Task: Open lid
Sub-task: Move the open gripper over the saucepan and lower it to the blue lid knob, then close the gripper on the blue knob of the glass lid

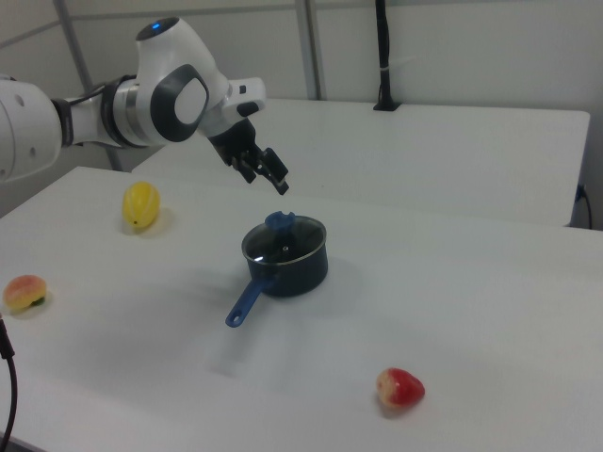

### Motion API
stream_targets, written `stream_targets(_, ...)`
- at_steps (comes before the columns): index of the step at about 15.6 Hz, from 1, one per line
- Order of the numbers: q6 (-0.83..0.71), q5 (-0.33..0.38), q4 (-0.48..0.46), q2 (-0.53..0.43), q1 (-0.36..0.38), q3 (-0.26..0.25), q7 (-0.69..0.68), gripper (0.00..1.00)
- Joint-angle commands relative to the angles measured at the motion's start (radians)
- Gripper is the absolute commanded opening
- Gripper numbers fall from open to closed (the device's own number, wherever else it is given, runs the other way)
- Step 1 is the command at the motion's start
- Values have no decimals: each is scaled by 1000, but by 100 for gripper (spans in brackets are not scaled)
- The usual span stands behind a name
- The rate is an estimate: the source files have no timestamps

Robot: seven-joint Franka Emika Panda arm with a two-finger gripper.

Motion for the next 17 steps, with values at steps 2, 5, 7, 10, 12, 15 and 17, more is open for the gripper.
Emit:
stream_targets(2,39,-35,-15,28,17,-14,27,100)
stream_targets(5,96,-37,-56,29,31,-14,41,100)
stream_targets(7,98,-46,-58,43,31,-14,42,100)
stream_targets(10,105,-73,-56,72,36,-14,44,100)
stream_targets(12,125,-86,-56,80,36,-14,42,100)
stream_targets(15,131,-115,-56,89,36,-14,44,100)
stream_targets(17,133,-130,-56,100,34,-14,44,100)
